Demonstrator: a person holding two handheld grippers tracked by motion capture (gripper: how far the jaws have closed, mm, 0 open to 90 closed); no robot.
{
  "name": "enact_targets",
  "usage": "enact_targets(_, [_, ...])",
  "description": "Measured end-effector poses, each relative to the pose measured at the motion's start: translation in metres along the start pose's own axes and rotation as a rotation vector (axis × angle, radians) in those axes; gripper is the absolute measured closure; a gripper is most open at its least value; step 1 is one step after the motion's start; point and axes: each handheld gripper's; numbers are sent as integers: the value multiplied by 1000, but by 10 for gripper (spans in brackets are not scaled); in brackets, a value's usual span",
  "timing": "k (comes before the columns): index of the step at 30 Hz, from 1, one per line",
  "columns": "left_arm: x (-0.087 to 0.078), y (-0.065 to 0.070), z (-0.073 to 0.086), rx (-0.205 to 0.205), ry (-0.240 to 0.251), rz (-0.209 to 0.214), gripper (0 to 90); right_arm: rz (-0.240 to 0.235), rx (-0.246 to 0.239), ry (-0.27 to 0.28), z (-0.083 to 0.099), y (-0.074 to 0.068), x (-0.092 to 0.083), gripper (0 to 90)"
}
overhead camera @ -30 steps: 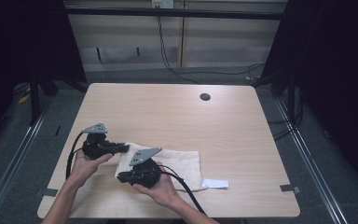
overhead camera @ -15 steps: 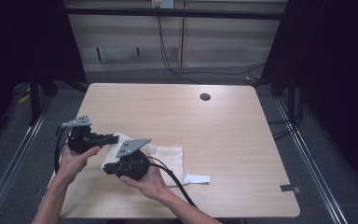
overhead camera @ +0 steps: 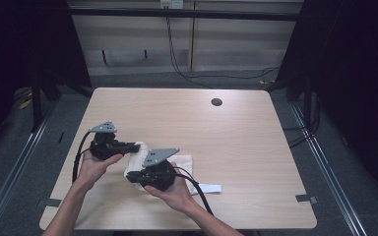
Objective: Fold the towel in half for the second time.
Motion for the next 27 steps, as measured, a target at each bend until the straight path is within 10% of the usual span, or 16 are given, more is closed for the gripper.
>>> enact_targets(27, [61, 17, -8, 11, -72, 62, 851, 46, 45, -33, 21, 26, -55, 860])
Point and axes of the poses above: each handheld gripper's, and its own axes: x roughly forward along the jaws, z roughly out of its underside, y roughly to its right, and after that the axes turned 9 degrees about y, right-handed
